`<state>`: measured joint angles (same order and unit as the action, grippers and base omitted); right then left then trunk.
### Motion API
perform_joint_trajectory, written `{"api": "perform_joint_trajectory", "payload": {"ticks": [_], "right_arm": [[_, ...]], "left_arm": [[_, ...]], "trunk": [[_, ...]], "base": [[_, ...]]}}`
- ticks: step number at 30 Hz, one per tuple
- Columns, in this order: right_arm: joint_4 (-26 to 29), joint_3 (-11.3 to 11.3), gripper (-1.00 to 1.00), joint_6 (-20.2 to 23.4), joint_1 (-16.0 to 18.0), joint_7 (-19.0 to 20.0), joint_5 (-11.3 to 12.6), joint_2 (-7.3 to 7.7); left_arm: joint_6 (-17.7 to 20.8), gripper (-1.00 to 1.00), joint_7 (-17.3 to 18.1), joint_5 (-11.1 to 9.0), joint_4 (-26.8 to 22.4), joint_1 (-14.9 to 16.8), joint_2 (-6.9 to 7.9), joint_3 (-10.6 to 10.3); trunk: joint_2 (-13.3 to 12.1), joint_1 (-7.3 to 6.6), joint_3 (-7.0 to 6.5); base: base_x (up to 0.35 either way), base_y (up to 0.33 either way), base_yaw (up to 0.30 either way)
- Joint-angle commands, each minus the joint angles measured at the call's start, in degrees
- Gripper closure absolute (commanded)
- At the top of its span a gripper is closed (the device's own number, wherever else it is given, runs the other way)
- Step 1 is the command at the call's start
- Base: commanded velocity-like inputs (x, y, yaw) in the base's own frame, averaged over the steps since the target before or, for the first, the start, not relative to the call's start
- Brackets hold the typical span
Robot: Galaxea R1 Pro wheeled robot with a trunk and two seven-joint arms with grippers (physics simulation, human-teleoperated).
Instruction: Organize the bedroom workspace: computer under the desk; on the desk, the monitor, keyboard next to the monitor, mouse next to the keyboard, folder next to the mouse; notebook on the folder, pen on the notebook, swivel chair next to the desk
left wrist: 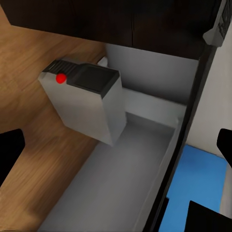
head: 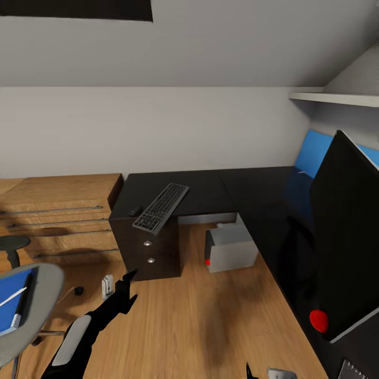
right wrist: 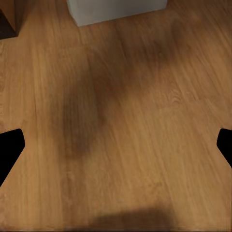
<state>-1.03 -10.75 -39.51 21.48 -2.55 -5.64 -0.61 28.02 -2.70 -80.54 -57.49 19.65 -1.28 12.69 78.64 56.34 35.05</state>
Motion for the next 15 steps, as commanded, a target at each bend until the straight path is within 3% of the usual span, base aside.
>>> {"api": "perform_joint_trajectory", "payload": {"ticks": [1, 11, 15], "right_arm": [[-0.1, -0.4, -1.0, -0.2, 0.1, -0.3, -0.6, 0.0], [-0.1, -0.4, -1.0, -0.2, 0.1, -0.3, -0.6, 0.0], [-0.1, -0.4, -1.0, -0.2, 0.1, -0.3, -0.6, -0.02]], "left_arm": [[0.4, -1.0, -0.3, -0.5, 0.2, 0.0, -0.06, 0.2], [0.2, -1.0, -0.1, -0.3, 3.2, 0.0, 0.17, 0.3], [0.3, -1.0, 0.0, -0.3, 6.5, 0.0, 1.37, 0.3]], "trunk": [[0.0, -0.03, 0.05], [0.0, -0.03, 0.05], [0.0, -0.03, 0.05]], "base": [[-0.203, 0.017, 0.0], [-0.071, -0.001, 0.0], [-0.011, 0.0, 0.0]]}}
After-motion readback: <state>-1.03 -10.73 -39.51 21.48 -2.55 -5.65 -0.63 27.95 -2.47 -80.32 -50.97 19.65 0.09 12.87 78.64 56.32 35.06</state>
